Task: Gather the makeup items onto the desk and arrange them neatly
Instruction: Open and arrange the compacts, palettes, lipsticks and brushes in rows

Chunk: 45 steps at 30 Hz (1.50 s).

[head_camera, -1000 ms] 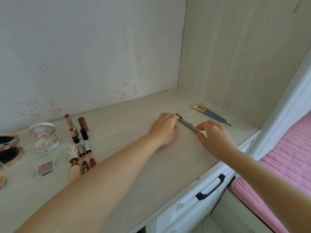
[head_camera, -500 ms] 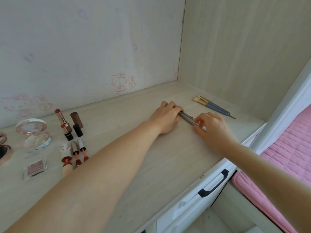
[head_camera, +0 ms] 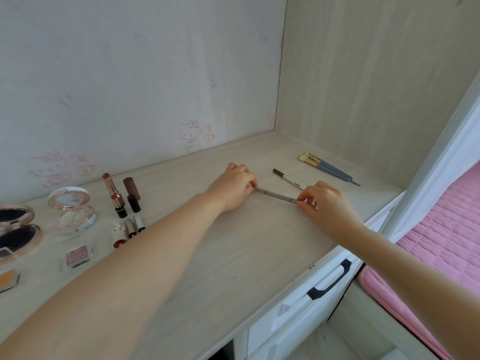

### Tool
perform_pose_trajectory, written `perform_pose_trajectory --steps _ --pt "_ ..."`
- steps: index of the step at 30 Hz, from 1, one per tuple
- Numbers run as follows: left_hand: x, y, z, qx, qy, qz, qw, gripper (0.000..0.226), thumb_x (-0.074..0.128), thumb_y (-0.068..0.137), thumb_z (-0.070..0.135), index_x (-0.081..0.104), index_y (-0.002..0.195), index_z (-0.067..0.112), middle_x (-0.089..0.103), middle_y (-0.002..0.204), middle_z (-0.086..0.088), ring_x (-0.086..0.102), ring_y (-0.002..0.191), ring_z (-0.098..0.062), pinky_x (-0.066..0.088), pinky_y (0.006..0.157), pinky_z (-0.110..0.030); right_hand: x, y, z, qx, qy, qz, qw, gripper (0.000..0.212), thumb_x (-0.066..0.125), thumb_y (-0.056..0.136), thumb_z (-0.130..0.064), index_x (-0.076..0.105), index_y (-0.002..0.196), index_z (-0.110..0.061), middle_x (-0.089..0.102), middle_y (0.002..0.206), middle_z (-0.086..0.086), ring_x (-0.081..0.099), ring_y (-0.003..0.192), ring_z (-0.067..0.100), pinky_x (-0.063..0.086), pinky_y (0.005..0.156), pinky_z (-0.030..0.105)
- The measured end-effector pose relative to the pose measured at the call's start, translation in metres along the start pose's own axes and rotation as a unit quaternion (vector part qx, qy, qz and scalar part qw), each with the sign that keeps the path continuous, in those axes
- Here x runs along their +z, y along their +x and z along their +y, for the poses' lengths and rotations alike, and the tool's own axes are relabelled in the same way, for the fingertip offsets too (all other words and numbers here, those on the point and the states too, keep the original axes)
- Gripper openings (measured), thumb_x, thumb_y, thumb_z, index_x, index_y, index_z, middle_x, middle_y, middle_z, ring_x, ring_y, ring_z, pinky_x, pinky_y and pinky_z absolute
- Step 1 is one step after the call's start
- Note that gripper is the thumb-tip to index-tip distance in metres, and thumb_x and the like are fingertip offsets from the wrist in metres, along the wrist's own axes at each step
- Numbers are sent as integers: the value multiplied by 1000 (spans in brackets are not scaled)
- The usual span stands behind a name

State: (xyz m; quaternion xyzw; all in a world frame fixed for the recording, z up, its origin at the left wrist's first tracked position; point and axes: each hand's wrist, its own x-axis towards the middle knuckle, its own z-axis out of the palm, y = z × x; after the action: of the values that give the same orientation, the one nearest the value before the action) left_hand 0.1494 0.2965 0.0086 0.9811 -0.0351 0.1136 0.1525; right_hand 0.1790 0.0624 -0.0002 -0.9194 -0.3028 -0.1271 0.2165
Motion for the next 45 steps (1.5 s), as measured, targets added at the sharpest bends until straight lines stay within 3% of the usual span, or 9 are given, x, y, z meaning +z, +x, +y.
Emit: perform_pose_trajectory --steps 11,14,17,21,25,30,35,41,45 --pt "-48 -85 -5 -38 -108 23 993 9 61 91 20 66 98 21 66 97 9 57 95 -7 42 88 -25 -10 -40 -47 -50 68 -12 996 12 60 91 -19 65 101 -18 63 89 -7 58 78 7 42 64 9" --pt "-61 -112 -8 -59 -155 50 985 8 63 89 18 67 94 23 67 90 15 60 91 0 44 92 -25 -10 -51 -64 -63 84 -10 994 13 60 90 -14 64 102 -19 63 91 -9 58 79 4 47 68 12" --pt "-75 -138 -9 -88 -216 76 969 9 61 91 15 64 93 23 71 90 14 61 91 3 43 81 -21 -12 -59 -85 -58 110 -24 992 11 62 89 -18 64 100 -20 64 89 -11 59 80 2 52 72 17" --pt "-90 -170 -14 -132 -288 110 942 12 56 94 15 59 93 26 72 90 15 65 88 -10 44 79 -28 -13 -69 -113 -56 147 -40 987 10 64 88 -25 65 98 -22 65 85 -12 61 79 3 55 73 26" --pt "-103 -199 -16 -161 -400 146 890 10 50 97 10 58 100 16 74 97 2 68 99 -12 50 94 -32 -12 -75 -140 -70 171 -39 982 9 65 87 -28 65 95 -24 65 82 -15 61 78 1 54 70 21" --pt "-112 -231 -12 -203 -571 218 765 14 42 100 2 54 107 3 72 101 -15 70 98 -24 54 90 -36 -9 -84 -178 -80 196 -50 976 7 67 86 -31 65 91 -27 63 78 -18 59 78 -2 46 67 13" --pt "-118 -257 -13 -234 -652 286 662 16 45 98 3 58 107 5 72 101 -16 70 96 -27 56 85 -35 0 -93 -214 -86 214 -64 971 7 67 85 -34 66 88 -27 63 74 -17 59 75 -1 44 62 11" --pt "-124 -281 -19 -244 -654 312 645 16 54 94 4 67 103 3 72 101 -12 71 92 -21 58 78 -27 8 -97 -252 -65 294 -78 951 3 71 82 -23 70 81 -21 64 62 -19 58 71 -7 41 58 5" --pt "-125 -294 -17 -238 -639 296 668 15 55 93 5 69 96 5 74 96 -11 70 93 -24 56 83 -33 13 -102 -275 -62 346 -93 931 4 71 83 -18 70 80 -16 66 63 -15 57 62 -9 38 54 5"
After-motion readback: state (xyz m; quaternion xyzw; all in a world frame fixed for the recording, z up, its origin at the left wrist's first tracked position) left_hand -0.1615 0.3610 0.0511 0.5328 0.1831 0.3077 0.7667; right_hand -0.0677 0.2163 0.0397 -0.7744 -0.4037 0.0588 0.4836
